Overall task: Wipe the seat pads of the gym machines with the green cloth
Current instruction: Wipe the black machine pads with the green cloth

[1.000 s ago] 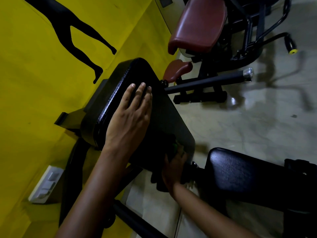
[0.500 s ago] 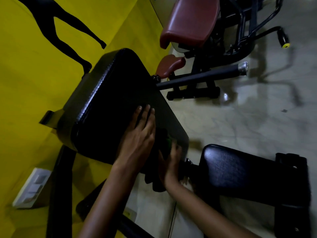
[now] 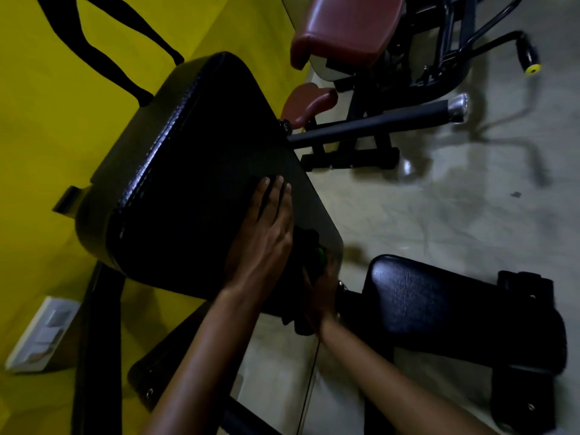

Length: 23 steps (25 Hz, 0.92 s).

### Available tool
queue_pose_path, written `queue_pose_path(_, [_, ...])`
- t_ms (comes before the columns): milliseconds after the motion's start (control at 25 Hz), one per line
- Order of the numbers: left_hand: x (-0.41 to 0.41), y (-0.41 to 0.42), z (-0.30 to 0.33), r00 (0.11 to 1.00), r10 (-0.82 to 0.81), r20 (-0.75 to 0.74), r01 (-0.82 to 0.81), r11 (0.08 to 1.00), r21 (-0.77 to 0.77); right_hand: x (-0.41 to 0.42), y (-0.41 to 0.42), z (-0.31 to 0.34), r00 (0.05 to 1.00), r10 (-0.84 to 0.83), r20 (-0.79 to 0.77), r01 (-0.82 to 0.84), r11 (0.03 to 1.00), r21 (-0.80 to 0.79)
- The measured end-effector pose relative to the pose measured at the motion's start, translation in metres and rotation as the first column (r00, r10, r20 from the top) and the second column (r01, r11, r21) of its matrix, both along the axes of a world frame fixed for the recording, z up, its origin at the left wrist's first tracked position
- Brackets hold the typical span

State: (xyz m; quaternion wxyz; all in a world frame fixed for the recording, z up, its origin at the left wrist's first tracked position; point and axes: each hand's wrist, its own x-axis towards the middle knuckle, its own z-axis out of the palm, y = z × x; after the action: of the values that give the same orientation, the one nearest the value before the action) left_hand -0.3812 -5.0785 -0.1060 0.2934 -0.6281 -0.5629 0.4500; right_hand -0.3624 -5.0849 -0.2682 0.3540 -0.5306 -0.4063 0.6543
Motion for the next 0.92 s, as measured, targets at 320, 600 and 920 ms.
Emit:
queue_pose_path(320, [-0.003, 0.004, -0.002, 0.999, 0.016, 0.038, -0.016, 1.000, -0.017, -0.002, 0.050, 0.013, 1.000, 0.008, 0.007, -0.009, 0.990, 0.143])
queue_pose_path(600, [-0.009, 0.008, -0.022, 0.996, -0.085, -0.005, 0.086, 0.993, 0.084, -0.003, 0.069, -0.006, 0.999, 0.014, 0.041, -0.022, 0.979, 0.205])
queue_pose_path(920, [-0.017, 0.013, -0.060, 0.989, -0.128, -0.067, 0.137, 0.979, 0.153, -0.006, 0.101, -0.047, 0.993, 0.057, 0.099, -0.081, 0.964, 0.254])
